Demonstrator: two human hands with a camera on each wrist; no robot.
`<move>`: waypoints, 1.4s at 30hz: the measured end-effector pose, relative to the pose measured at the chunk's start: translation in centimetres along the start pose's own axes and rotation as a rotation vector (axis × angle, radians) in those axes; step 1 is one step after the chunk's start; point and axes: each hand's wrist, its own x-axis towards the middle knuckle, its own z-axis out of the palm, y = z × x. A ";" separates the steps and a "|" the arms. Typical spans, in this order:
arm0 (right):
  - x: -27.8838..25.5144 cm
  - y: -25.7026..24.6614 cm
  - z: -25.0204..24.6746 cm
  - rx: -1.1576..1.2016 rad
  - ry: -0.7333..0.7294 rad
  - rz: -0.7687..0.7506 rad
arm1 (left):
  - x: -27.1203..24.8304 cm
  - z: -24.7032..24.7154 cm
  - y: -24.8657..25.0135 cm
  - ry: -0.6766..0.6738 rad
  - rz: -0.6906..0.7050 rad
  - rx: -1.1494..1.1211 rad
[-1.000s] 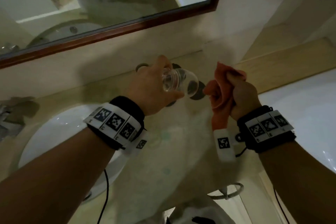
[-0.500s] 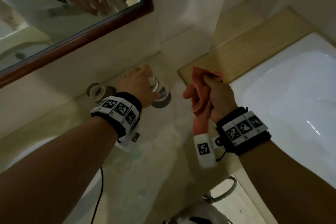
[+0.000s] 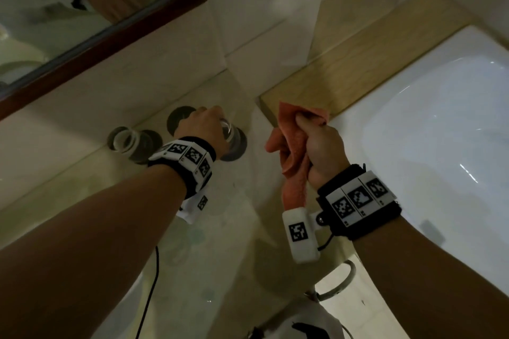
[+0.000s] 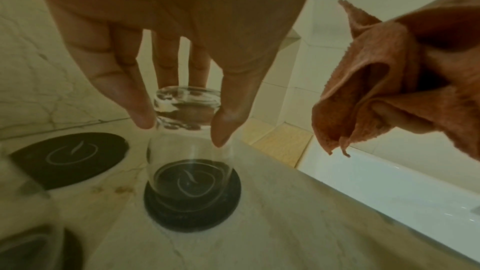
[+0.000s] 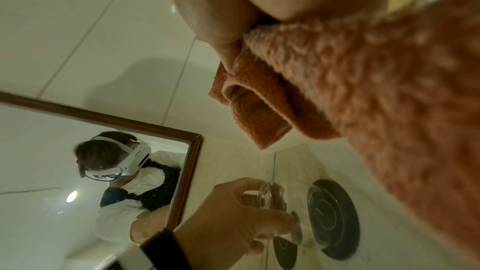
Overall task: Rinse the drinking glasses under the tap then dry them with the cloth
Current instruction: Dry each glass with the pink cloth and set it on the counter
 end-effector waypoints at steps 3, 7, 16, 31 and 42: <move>0.3 0.1 0.4 -0.016 -0.002 0.004 | -0.1 -0.2 -0.4 -0.014 -0.014 -0.038; 0.6 0.5 2.0 -0.056 -0.010 0.023 | -1.7 -1.0 -1.5 0.022 -0.080 -0.157; -2.6 2.7 7.9 -0.241 -0.248 0.004 | -10.3 -2.7 -8.8 0.177 -0.152 -0.437; -7.8 7.2 12.6 -0.318 -0.357 -0.034 | -17.8 5.8 -16.6 -0.015 -0.155 -0.329; -8.9 8.8 11.8 -0.353 -0.315 -0.052 | -16.2 8.4 -18.0 0.236 -0.275 -0.284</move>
